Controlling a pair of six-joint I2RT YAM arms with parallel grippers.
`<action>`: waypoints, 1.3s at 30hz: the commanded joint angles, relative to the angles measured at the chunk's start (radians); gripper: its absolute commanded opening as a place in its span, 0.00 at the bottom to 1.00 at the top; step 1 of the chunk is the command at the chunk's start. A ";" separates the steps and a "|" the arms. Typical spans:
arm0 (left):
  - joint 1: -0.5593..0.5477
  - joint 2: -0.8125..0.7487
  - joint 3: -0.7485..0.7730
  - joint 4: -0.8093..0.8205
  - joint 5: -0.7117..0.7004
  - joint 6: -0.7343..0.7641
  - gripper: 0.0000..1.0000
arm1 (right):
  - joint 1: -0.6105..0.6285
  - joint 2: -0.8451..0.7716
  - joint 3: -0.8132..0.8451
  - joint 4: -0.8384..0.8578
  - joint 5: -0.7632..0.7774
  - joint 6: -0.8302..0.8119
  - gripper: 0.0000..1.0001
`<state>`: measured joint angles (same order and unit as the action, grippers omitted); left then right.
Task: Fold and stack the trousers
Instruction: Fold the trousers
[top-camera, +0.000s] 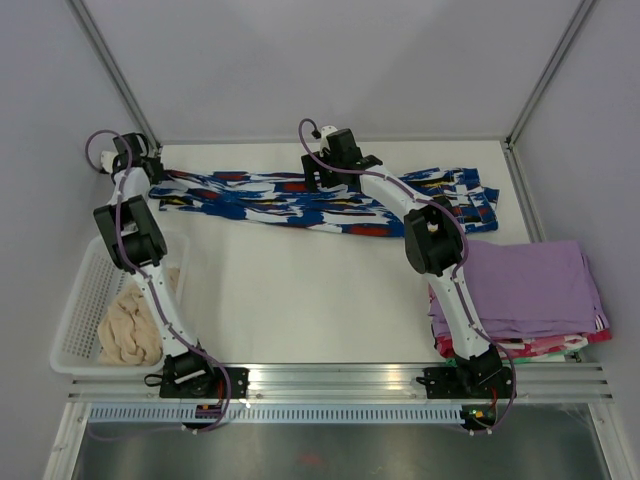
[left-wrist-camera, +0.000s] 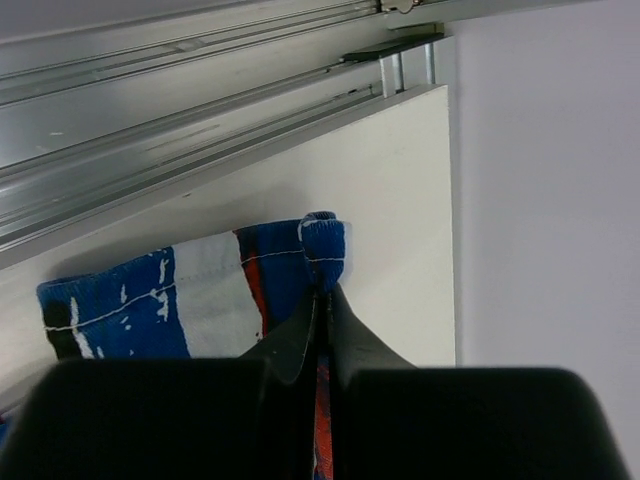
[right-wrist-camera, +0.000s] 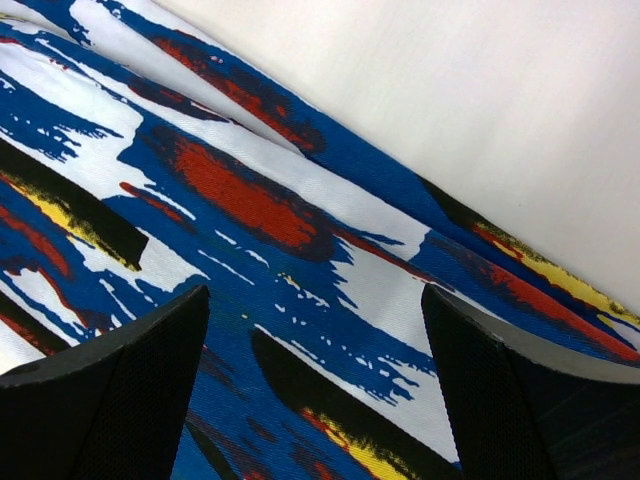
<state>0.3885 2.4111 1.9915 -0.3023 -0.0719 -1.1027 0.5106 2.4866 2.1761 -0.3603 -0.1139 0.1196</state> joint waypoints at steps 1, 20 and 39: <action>0.050 0.029 0.079 0.186 -0.034 0.015 0.02 | 0.003 0.011 0.045 0.001 0.026 0.006 0.93; 0.010 0.177 0.299 -0.018 -0.092 -0.006 0.65 | -0.015 0.023 0.045 0.064 0.063 0.100 0.94; -0.083 0.167 0.270 0.338 0.000 0.001 0.72 | -0.023 0.000 0.013 0.080 0.048 0.101 0.94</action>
<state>0.3222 2.5595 2.2475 -0.1844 -0.0769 -1.0988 0.4931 2.5053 2.1815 -0.3065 -0.0555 0.2211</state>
